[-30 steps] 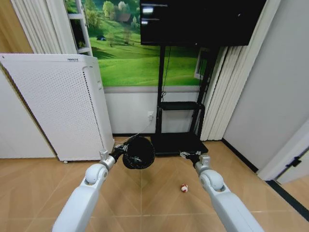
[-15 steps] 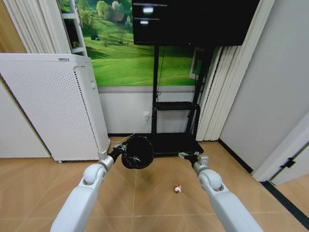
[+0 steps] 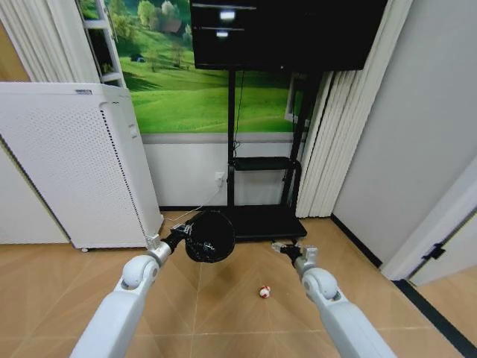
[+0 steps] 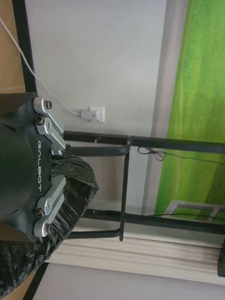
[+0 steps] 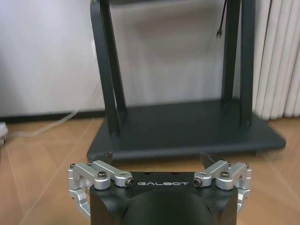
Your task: Pick up the trash bin and place the garbage on the floor into it.
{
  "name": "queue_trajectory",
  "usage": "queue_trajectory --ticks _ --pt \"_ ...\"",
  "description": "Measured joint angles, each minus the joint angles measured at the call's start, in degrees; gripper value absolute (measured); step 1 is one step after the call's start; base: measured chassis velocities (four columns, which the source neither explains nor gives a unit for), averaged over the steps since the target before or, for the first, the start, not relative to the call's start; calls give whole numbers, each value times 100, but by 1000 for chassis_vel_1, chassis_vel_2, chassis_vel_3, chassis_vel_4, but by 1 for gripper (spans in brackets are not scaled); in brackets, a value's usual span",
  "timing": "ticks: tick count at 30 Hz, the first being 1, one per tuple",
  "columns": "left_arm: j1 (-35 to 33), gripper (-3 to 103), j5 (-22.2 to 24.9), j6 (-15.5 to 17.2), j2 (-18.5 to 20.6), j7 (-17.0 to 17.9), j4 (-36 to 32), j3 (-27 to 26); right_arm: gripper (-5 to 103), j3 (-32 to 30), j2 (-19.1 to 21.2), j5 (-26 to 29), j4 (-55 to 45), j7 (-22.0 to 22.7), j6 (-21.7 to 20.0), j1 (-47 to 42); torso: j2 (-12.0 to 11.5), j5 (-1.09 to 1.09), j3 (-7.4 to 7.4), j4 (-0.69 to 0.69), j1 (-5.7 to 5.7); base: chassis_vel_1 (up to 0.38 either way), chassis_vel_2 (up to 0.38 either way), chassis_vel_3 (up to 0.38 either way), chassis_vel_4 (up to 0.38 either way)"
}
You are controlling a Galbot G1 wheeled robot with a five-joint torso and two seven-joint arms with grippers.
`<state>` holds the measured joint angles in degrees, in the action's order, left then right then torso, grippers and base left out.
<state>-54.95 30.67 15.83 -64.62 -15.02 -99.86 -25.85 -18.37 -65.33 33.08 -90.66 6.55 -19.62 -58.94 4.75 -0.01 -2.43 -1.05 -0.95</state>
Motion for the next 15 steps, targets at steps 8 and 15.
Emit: queue_trajectory --ticks 8,15 --pt "-76 7 211 0 262 -79 -180 -328 100 295 -588 -530 1233 -561 79 -95 0 0 0 -4 0 0 0 0 0" --pt "0 7 307 3 340 -96 -216 -365 100 507 -1009 -1035 2289 -777 193 158 -1 1 0 -2 0 0 0 0 0"
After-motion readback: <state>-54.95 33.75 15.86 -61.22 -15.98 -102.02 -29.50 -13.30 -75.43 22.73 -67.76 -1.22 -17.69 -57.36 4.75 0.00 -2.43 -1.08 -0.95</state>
